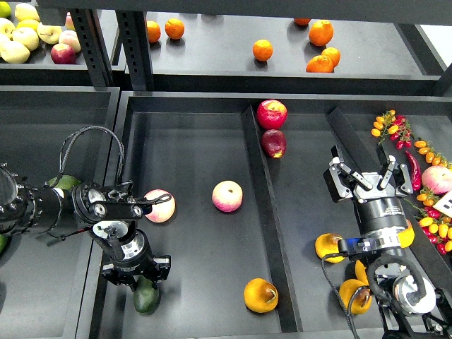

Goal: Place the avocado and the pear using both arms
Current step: 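Lift the avocado with the left gripper, then carry the avocado into the avocado bin and release it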

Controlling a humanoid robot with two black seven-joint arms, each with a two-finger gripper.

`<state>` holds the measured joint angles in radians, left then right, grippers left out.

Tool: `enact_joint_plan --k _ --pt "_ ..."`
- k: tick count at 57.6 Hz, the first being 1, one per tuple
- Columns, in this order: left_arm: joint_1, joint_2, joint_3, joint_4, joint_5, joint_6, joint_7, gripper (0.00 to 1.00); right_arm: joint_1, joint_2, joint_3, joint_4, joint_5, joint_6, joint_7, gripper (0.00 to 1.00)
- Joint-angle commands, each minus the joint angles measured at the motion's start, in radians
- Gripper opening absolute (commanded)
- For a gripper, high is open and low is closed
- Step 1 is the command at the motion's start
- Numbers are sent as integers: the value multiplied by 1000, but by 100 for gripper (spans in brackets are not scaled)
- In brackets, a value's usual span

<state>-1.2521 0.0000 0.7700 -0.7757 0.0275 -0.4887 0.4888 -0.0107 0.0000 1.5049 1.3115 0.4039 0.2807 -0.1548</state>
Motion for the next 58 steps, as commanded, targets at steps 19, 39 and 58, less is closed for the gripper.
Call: enact_joint_plan --k 19,39,58 --pt "-70 0 -6 -20 -40 0 0 23 0 0 -2 -2 0 0 0 100" --pt "-171 83 -15 -62 -34 0 0 23 0 0 -3 2 1 0 0 100" --pt "-191 206 -29 -60 -6 0 0 23 2 0 -5 2 1 0 0 100"
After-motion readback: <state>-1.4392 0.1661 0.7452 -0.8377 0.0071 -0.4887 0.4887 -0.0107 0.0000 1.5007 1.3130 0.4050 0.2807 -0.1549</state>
